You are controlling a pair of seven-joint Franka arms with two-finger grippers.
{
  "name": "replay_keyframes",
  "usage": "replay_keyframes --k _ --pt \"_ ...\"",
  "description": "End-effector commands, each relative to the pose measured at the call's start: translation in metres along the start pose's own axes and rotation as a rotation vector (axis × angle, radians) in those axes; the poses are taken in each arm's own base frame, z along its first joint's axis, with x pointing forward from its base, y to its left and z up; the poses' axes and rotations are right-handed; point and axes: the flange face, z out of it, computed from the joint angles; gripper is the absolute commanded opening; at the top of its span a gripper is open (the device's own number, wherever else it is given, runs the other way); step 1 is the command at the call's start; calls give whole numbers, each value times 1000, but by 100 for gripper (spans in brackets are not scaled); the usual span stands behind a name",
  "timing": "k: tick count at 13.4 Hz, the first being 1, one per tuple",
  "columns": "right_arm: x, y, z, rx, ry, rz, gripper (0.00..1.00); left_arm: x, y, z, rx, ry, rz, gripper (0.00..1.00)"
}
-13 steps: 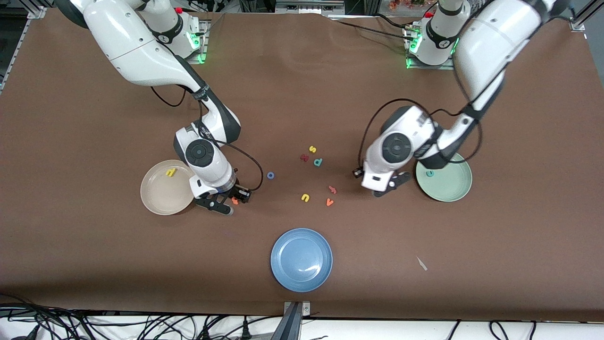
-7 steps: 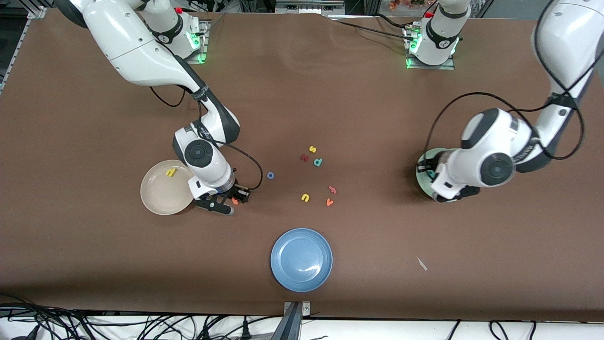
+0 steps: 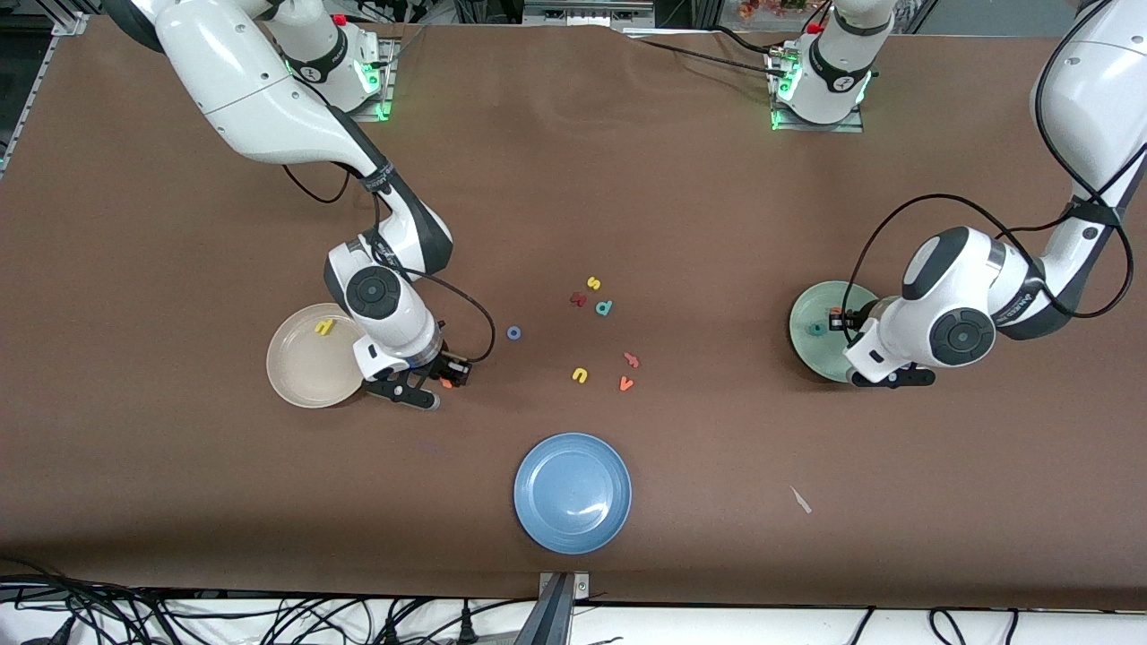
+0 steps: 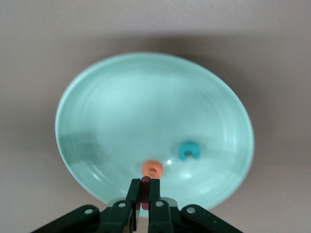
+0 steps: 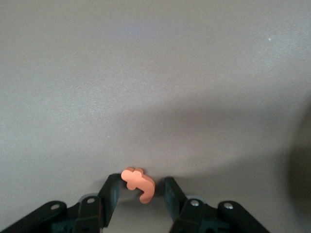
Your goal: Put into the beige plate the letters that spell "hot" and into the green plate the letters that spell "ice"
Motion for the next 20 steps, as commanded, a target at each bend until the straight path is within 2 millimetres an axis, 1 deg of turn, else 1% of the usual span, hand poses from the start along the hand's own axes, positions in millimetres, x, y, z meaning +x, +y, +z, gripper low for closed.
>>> replay_keyframes --k 1,3,4,5,6,10,11,13,15,17,20 --pt "-2 12 5 -28 2 -24 46 14 -26 15 5 39 61 0" --pt "-2 12 6 -27 2 -23 46 15 -37 16 8 39 81 1" --pt "-2 12 6 -26 3 -23 46 15 -38 14 9 39 82 33" --pt "-2 12 7 -26 3 -23 46 16 -39 12 10 41 79 76" --pt "-2 12 7 -24 4 -23 43 16 -41 8 14 44 76 100" --pt "-3 12 8 -25 2 -22 40 12 -31 -21 5 33 65 100" --pt "-3 12 8 -25 2 -22 39 11 -28 -32 -7 30 64 100" --pt "-3 12 8 -25 2 -22 35 8 -24 -40 -6 19 70 100" --pt "-3 12 8 -25 3 -23 29 8 -22 -42 -8 21 72 100" --pt "-3 12 8 -25 3 -23 24 8 -24 -49 -30 18 58 100" --pt "-2 12 6 -25 4 -23 19 3 -17 -66 -36 36 66 100"
